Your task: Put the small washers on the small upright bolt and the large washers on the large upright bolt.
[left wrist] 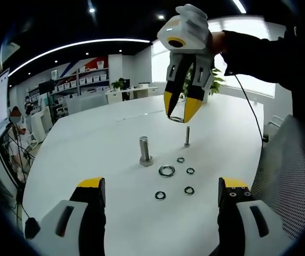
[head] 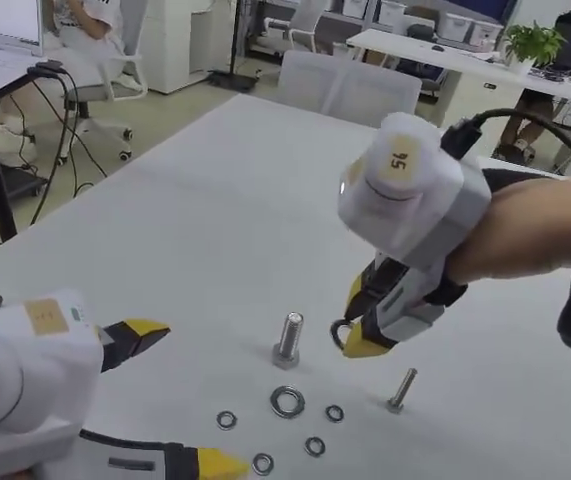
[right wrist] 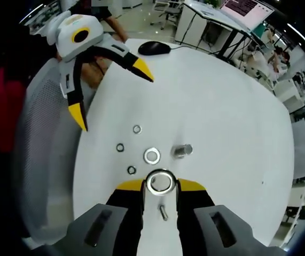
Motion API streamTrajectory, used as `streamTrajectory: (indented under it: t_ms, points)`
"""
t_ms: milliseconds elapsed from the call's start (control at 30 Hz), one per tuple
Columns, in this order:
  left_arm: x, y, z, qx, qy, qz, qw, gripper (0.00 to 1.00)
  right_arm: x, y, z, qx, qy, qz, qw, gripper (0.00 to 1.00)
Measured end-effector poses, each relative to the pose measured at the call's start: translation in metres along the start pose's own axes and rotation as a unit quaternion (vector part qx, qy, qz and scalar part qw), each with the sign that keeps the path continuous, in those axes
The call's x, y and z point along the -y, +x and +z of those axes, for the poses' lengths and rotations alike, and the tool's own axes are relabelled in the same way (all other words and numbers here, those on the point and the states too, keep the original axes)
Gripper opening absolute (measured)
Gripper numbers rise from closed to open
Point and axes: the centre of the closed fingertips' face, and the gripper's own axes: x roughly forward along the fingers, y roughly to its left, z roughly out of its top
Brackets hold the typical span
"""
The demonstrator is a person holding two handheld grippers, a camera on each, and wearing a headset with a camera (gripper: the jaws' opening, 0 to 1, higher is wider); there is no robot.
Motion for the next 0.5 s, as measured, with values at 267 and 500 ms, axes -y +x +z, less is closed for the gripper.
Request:
streamTrajectory:
  t_ms: [267, 500]
  points:
    - [-0.004, 0.002, -0.003, -0.004, -0.001, 0.006, 1.0000, 0.86, 0.019, 0.002, 0.013, 0.004, -0.007, -0.002, 1.0000, 0.23]
    - [-0.005, 0.002, -0.006, -0.007, -0.003, 0.007, 0.9999, 0.86, 0.030, 0.011, 0.017, -0.001, -0.015, 0.003, 0.9999, 0.23]
